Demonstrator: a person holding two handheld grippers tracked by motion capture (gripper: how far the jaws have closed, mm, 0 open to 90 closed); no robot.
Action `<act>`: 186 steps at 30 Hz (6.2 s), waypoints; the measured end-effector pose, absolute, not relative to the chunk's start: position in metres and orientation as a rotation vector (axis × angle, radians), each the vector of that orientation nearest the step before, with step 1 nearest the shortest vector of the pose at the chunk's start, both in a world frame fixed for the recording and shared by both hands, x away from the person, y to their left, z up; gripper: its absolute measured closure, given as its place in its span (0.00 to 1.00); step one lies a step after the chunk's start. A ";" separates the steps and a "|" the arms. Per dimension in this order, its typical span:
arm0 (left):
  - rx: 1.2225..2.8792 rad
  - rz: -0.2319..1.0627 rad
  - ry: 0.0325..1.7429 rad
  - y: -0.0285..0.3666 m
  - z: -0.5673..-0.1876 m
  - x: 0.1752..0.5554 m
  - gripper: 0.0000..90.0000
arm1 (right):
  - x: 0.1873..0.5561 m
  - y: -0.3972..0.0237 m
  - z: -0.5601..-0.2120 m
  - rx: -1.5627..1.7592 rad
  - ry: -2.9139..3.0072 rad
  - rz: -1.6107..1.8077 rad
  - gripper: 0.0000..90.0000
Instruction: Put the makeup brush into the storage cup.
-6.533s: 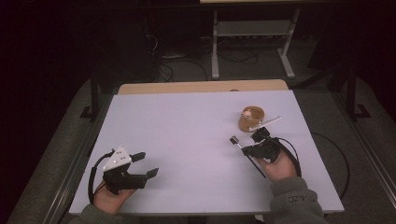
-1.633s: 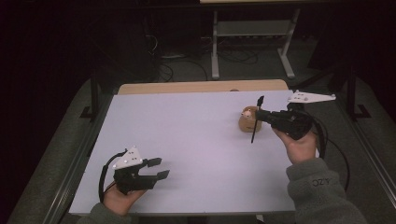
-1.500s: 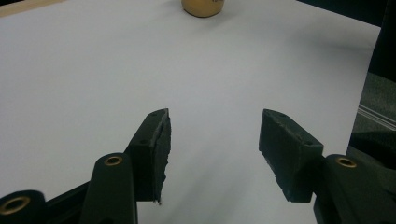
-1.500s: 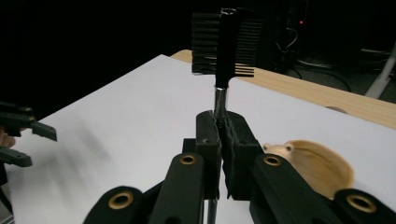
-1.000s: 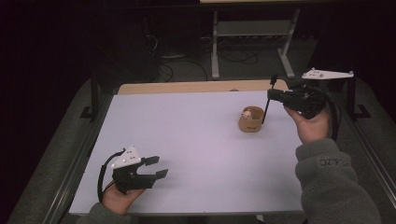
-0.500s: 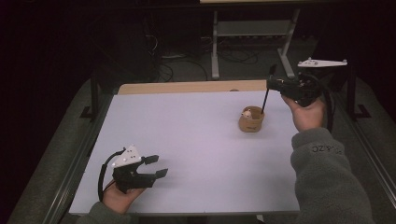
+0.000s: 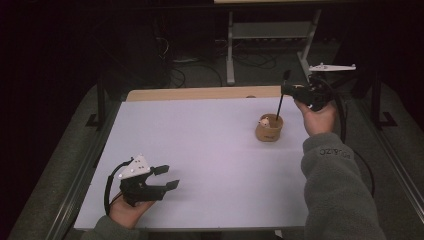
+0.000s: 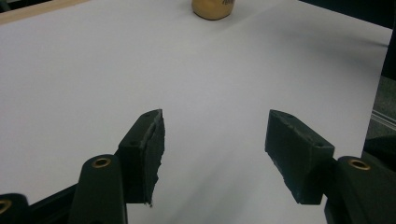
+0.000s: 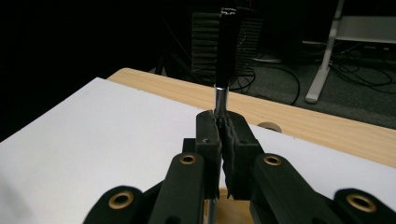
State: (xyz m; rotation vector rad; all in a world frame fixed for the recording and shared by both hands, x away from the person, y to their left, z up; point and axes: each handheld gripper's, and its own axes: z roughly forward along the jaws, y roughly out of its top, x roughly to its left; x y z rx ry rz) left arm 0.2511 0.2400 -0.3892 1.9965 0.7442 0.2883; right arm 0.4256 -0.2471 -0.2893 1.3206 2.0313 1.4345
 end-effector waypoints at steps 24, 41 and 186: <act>1.995 0.294 0.770 0.243 -0.391 0.253 0.35 | 0.440 -0.246 -0.315 1.389 1.989 1.398 0.94; 1.993 0.292 0.772 0.242 -0.392 0.253 0.35 | 0.441 -0.248 -0.337 1.437 1.986 1.381 0.94; 1.990 0.323 0.847 0.262 -0.397 0.258 0.25 | 0.304 -0.235 -0.401 1.208 2.307 1.405 0.28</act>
